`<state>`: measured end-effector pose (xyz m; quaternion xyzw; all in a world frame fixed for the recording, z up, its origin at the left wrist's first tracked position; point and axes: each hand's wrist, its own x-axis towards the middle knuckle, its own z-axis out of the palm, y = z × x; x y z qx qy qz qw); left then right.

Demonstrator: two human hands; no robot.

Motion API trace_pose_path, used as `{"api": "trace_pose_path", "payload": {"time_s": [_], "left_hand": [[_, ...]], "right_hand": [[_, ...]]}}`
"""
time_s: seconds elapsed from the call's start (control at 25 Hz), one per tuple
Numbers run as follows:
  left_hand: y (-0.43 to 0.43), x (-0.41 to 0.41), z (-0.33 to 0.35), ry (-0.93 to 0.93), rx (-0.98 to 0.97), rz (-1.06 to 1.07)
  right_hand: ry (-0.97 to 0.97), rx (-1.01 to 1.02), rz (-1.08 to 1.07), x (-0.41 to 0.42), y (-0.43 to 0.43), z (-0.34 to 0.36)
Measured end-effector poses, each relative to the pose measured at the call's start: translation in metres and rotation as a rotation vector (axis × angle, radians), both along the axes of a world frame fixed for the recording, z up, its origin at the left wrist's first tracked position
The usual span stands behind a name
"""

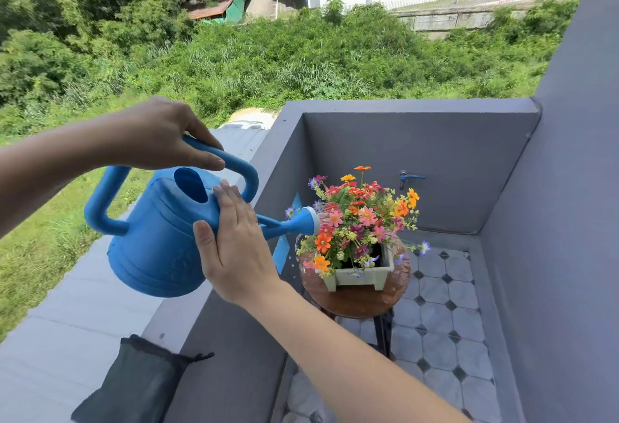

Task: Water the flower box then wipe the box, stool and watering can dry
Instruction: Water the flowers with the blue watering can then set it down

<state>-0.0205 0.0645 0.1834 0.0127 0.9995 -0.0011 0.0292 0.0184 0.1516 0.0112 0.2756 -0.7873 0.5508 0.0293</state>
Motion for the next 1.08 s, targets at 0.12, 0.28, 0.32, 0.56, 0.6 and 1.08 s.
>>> {"api": "trace_pose_path", "payload": {"time_s": [0.12, 0.28, 0.32, 0.56, 0.6, 1.08], "left_hand": [[0.017, -0.002, 0.006, 0.002, 0.036, -0.048], [0.037, -0.007, 0.015, 0.021, 0.051, -0.103], [0.041, -0.008, 0.018, 0.032, 0.050, -0.108], [0.044, -0.006, 0.023, 0.101, 0.034, -0.082], [0.042, -0.003, 0.023, 0.107, 0.025, -0.061], [0.036, 0.030, 0.008, -0.006, -0.012, 0.019]], "right_hand": [[0.033, -0.005, -0.081, 0.001, 0.016, 0.005], [0.059, 0.017, -0.125, -0.003, 0.038, 0.017], [0.060, 0.015, -0.126, -0.005, 0.043, 0.020], [0.062, 0.002, -0.040, -0.010, 0.058, 0.030], [0.055, -0.002, -0.017, -0.008, 0.057, 0.030], [-0.031, -0.055, 0.048, 0.034, 0.041, 0.010]]}}
